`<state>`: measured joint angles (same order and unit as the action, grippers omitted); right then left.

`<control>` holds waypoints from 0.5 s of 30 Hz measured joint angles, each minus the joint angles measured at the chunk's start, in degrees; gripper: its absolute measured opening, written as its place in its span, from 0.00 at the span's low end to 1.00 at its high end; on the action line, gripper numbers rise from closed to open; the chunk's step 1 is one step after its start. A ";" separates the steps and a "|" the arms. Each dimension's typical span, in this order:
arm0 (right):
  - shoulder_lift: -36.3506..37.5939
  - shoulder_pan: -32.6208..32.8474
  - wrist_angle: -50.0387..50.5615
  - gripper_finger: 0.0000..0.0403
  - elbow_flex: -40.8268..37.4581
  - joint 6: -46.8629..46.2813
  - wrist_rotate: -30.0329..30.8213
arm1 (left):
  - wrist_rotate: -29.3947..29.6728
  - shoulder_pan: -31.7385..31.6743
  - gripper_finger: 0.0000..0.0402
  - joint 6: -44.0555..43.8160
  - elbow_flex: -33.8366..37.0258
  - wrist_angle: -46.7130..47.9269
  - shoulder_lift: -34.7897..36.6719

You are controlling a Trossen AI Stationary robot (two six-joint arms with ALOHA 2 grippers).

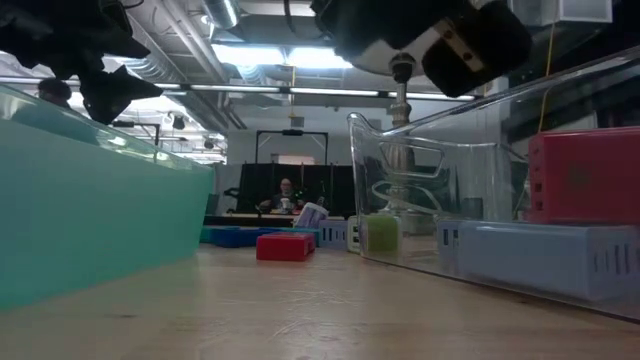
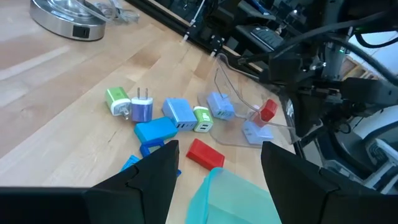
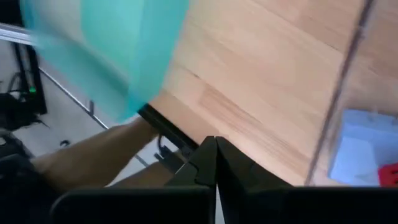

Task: Pick & Place Office items
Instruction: Adjust the transparent bin

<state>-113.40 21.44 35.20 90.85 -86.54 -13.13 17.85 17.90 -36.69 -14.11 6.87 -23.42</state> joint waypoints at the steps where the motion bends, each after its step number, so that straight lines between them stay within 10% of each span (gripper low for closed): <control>1: 0.00 -0.01 0.30 0.01 0.00 0.00 0.02 | 0.00 0.02 0.56 -0.01 0.00 -0.01 0.00; 15: -4.47 -0.44 6.41 0.00 0.00 2.31 -5.25 | -0.90 0.01 0.56 0.13 0.00 2.52 0.01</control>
<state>-117.87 20.99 41.62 90.85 -84.24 -18.37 16.95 17.90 -36.56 -14.10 9.39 -23.41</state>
